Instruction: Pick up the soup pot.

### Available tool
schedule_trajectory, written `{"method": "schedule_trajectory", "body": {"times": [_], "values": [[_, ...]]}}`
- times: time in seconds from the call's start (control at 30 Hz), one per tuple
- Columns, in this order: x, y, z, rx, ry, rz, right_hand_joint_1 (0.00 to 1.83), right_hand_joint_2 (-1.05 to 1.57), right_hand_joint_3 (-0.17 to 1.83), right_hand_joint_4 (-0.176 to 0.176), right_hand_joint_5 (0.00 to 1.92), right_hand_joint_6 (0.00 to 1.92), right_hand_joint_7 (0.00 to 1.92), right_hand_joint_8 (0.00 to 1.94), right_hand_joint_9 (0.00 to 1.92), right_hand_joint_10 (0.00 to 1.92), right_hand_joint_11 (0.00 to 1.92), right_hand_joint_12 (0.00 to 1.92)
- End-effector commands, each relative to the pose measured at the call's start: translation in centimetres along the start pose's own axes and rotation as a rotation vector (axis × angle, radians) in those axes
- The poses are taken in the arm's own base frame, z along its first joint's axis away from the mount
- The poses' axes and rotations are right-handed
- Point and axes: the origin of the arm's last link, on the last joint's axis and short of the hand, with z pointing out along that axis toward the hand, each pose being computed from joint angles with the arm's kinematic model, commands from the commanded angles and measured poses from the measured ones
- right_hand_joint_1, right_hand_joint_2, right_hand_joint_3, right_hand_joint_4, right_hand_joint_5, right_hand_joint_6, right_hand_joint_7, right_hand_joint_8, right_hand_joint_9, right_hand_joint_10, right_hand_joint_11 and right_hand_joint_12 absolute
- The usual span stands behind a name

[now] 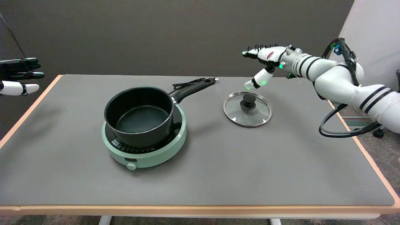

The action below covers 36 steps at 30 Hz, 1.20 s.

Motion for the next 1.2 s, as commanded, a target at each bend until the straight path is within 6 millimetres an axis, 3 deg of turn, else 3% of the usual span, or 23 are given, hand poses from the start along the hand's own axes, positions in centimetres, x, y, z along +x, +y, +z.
{"method": "schedule_trajectory", "body": {"times": [0.03, 0.53, 0.6, 0.73, 0.83, 1.2], "values": [[4.7, -2.4, -6.5, 0.115, 0.284, 0.061, 0.59, 0.3, 0.83, 0.115, 0.03, 0.11, 0.02, 0.11, 0.05, 0.23, 0.18, 0.6], [5.7, -6.0, -13.1, 0.146, 0.664, -0.059, 0.67, 0.33, 0.81, 0.09, 0.0, 0.13, 0.0, 0.09, 0.03, 0.18, 0.17, 0.5], [5.9, -6.4, -13.7, 0.156, 0.708, -0.06, 0.67, 0.32, 0.84, 0.088, 0.01, 0.11, 0.0, 0.09, 0.02, 0.2, 0.13, 0.58], [5.9, -7.5, -14.2, 0.183, 0.772, -0.044, 0.68, 0.33, 0.82, 0.088, 0.01, 0.14, 0.0, 0.08, 0.03, 0.18, 0.16, 0.5], [5.9, -8.2, -14.5, 0.2, 0.808, -0.025, 0.68, 0.33, 0.84, 0.088, 0.02, 0.12, 0.0, 0.08, 0.02, 0.2, 0.12, 0.57], [5.8, -10.3, -15.3, 0.264, 0.894, -0.044, 0.7, 0.33, 0.85, 0.089, 0.03, 0.13, 0.0, 0.07, 0.01, 0.17, 0.1, 0.54]]}}
